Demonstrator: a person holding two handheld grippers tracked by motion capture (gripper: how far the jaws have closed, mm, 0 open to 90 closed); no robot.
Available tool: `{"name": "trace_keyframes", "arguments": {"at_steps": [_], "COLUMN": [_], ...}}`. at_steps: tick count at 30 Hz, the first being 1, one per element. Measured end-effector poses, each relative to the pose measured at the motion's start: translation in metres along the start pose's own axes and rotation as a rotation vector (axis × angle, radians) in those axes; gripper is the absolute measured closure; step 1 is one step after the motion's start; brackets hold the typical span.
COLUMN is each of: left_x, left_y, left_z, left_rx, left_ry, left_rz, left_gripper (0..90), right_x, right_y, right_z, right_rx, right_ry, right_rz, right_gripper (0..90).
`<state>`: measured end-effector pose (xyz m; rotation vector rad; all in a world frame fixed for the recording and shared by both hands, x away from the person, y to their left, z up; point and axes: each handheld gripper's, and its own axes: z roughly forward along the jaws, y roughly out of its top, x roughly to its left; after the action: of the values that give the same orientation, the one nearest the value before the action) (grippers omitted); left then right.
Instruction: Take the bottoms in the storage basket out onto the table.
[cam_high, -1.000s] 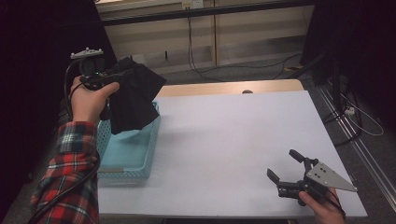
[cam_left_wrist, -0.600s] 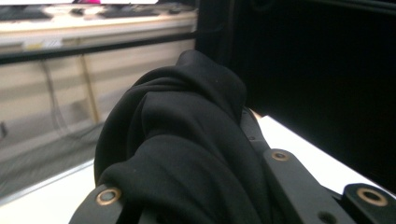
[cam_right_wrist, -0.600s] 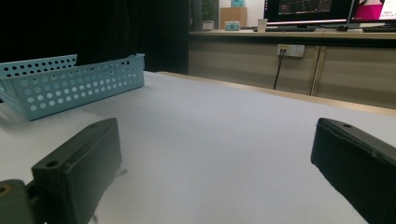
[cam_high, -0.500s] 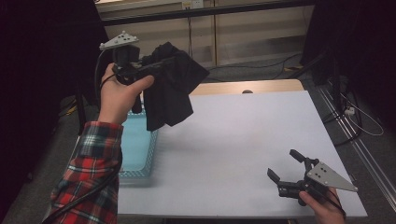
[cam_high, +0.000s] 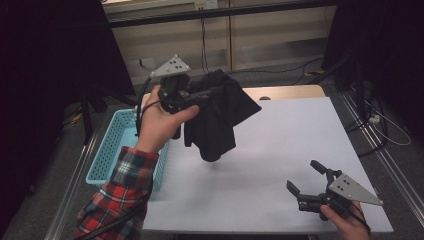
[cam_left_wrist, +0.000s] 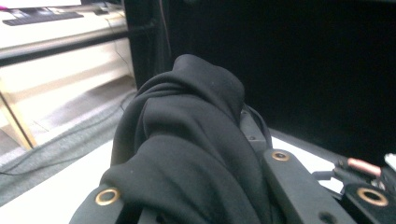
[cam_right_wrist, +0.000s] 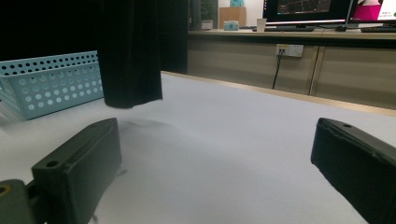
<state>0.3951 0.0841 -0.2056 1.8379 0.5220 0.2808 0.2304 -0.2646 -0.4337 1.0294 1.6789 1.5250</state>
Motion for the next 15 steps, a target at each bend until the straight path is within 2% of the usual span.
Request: {"name": "trace_keyframes", "arguments": {"at_steps": [6, 15], "left_x": [-0.007, -0.01], "left_y": [-0.029, -0.075], "left_z": [0.015, 0.037], "left_rx": [0.035, 0.081], "left_ry": [-0.041, -0.086], "left_rz": [-0.001, -0.039], "left_gripper": [80.0, 79.6], "right_x": [0.0, 0.001], "right_y": [0.0, 0.0], "right_z": [0.001, 0.001], "right_rx": [0.001, 0.006], "right_ry": [0.0, 0.002], "right_rz": [-0.003, -0.008], "right_gripper": [1.1, 1.1]}}
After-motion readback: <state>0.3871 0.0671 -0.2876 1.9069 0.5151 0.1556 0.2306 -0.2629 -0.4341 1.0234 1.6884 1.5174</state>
